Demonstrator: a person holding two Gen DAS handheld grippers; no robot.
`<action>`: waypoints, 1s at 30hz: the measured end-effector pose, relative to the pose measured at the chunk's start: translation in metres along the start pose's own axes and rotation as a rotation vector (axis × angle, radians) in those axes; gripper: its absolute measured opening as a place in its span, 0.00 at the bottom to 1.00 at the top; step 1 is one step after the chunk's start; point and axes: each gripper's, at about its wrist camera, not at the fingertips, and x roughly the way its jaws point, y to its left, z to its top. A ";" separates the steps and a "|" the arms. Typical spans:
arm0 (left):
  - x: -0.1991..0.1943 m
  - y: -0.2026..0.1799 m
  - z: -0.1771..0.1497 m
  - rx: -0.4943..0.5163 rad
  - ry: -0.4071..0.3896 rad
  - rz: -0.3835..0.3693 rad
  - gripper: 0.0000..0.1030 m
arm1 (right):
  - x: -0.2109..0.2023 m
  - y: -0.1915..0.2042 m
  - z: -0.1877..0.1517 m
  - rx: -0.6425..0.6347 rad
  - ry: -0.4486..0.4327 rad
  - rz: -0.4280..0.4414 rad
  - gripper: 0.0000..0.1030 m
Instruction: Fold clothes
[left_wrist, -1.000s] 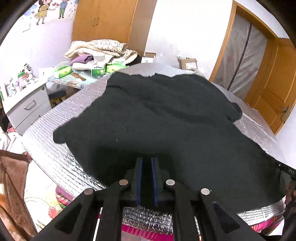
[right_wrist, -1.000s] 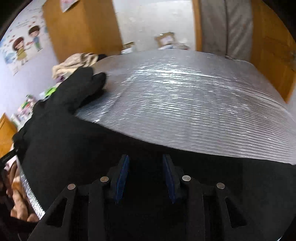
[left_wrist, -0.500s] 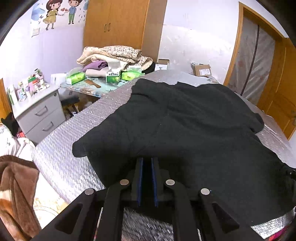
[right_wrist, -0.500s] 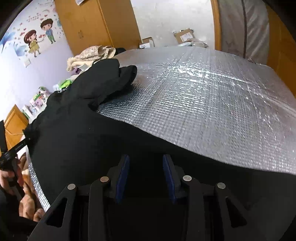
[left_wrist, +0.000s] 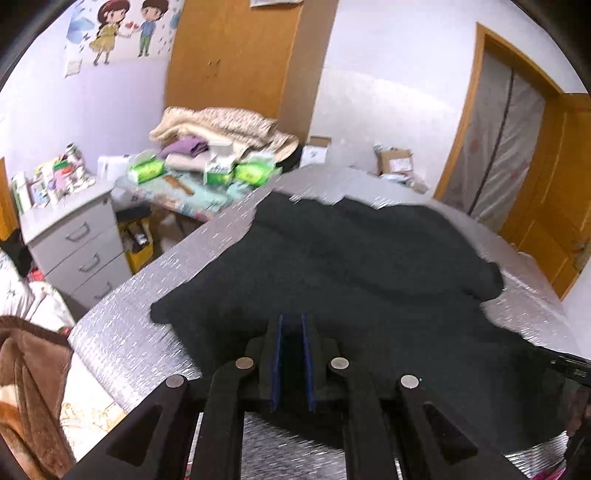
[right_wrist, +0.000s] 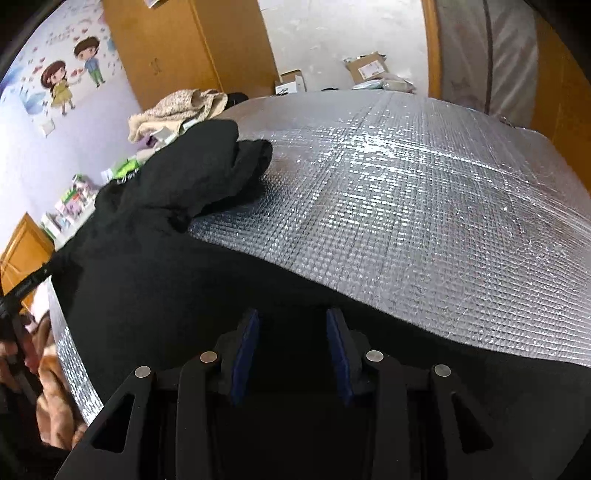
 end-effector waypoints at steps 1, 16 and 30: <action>0.000 -0.005 0.002 0.007 -0.007 -0.014 0.10 | -0.001 0.000 0.002 0.000 -0.005 -0.002 0.39; 0.047 -0.037 0.002 0.053 0.089 -0.028 0.10 | 0.002 0.014 0.021 -0.025 -0.025 0.049 0.39; 0.040 -0.015 0.002 0.008 0.091 -0.005 0.10 | 0.044 0.054 0.039 -0.113 0.039 0.141 0.39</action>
